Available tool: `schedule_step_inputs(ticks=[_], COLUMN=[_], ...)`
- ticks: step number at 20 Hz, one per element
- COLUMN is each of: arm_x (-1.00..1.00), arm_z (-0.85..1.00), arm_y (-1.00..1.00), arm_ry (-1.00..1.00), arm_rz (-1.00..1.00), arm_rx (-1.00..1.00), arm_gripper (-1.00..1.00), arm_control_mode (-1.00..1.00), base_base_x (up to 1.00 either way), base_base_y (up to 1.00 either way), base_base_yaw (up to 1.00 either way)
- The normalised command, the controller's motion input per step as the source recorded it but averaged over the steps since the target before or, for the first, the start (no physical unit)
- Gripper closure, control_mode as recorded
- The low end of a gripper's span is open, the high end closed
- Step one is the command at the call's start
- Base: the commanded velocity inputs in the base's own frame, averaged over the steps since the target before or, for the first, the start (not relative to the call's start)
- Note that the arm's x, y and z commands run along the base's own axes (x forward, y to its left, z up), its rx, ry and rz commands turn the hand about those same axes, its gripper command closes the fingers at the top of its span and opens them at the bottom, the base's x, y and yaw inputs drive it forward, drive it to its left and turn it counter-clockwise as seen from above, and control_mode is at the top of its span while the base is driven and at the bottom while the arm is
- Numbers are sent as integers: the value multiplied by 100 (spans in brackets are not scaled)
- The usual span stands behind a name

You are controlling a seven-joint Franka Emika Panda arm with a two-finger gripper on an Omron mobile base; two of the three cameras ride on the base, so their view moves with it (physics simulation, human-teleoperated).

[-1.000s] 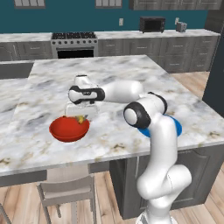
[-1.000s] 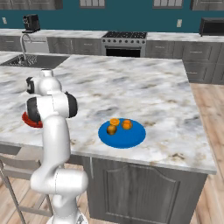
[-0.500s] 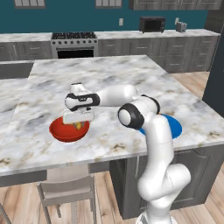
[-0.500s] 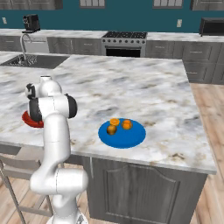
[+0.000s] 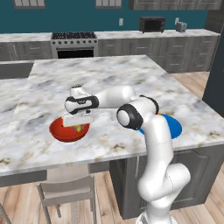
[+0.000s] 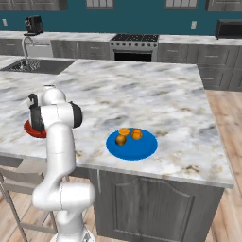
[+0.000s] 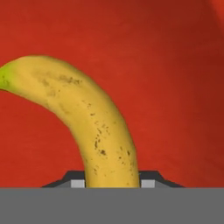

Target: Take the fruits from the plate on the dining counter and place two fruits in each bowl.

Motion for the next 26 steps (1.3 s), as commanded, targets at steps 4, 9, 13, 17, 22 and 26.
schedule_step_inputs(ticks=[4, 9, 13, 17, 22, 26], arm_x=[0, 0, 0, -14, -49, -61], arm_z=[0, 0, 13, 78, 53, 12], arm_y=[0, 0, -1, -30, -69, -100], arm_ry=[0, 0, 0, -5, -12, -34], arm_rz=[0, 0, 0, 0, 0, 1], arm_rx=[0, 0, 0, 0, 1, 0], arm_gripper=[-100, -100, -100, -100, -100, -100], arm_control_mode=[-100, -100, -100, -100, -100, -100], base_base_x=[0, 0, 0, 0, 0, 0], base_base_y=[0, 0, 0, 0, 0, 0], base_base_yaw=[0, 0, 0, 0, 0, 0])
